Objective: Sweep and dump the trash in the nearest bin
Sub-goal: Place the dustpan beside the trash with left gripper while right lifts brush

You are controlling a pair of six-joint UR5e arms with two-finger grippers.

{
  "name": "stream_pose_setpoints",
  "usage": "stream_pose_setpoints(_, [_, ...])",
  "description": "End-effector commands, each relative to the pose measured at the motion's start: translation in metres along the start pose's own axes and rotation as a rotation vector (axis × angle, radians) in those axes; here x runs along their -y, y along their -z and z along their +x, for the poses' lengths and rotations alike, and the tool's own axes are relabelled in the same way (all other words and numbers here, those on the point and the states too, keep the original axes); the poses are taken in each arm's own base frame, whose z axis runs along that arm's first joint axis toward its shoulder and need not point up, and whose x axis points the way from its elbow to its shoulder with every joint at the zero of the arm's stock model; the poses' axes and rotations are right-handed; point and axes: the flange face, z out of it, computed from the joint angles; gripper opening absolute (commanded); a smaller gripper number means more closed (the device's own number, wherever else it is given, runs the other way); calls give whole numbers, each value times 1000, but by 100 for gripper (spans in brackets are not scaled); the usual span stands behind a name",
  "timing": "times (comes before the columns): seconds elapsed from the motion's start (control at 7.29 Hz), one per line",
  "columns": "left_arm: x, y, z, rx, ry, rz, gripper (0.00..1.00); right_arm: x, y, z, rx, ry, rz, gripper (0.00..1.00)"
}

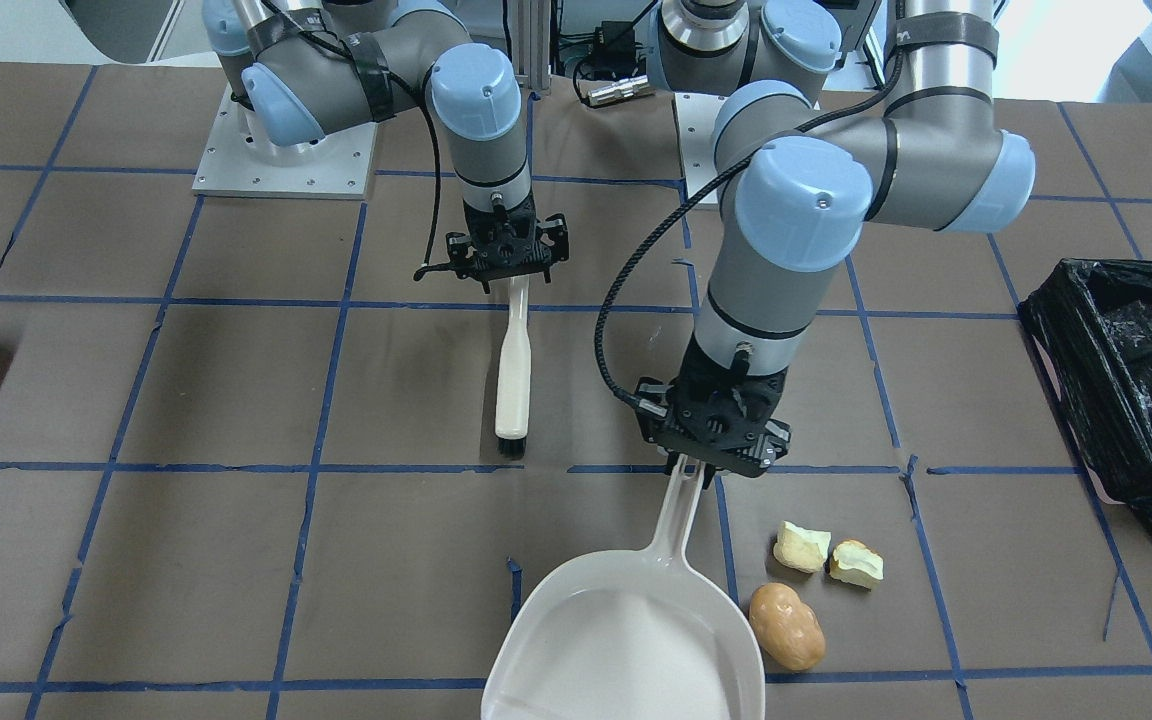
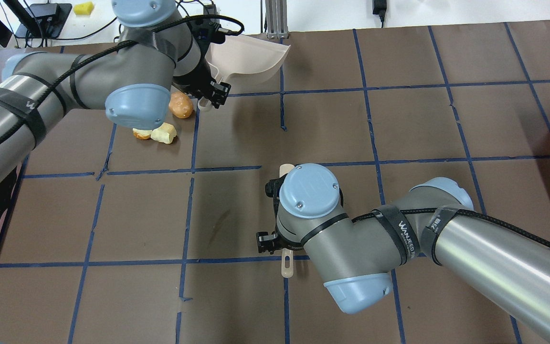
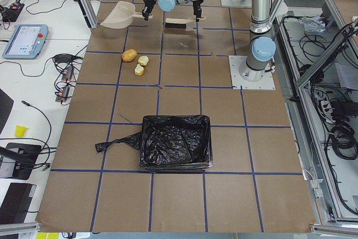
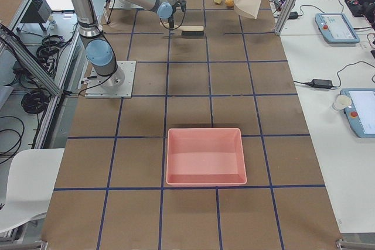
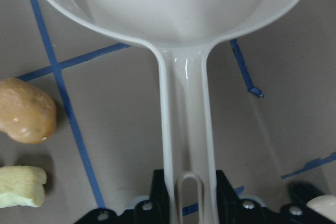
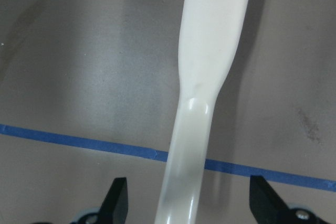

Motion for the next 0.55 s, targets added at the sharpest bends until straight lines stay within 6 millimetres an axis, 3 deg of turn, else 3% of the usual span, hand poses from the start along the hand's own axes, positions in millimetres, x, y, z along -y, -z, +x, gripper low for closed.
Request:
stream_pose_setpoints(0.0, [-29, 27, -64, -5, -131, -58, 13, -3, -5, -4, -3, 10, -11, 72])
stream_pose_setpoints(0.27, [-50, 28, -128, -14, -265, -85, 13, -4, -5, -5, -4, 13, -11, 54])
stream_pose_setpoints(0.41, [-62, 30, -161, -12, -326, -88, 13, -3, -4, -5, -8, 15, -7, 39])
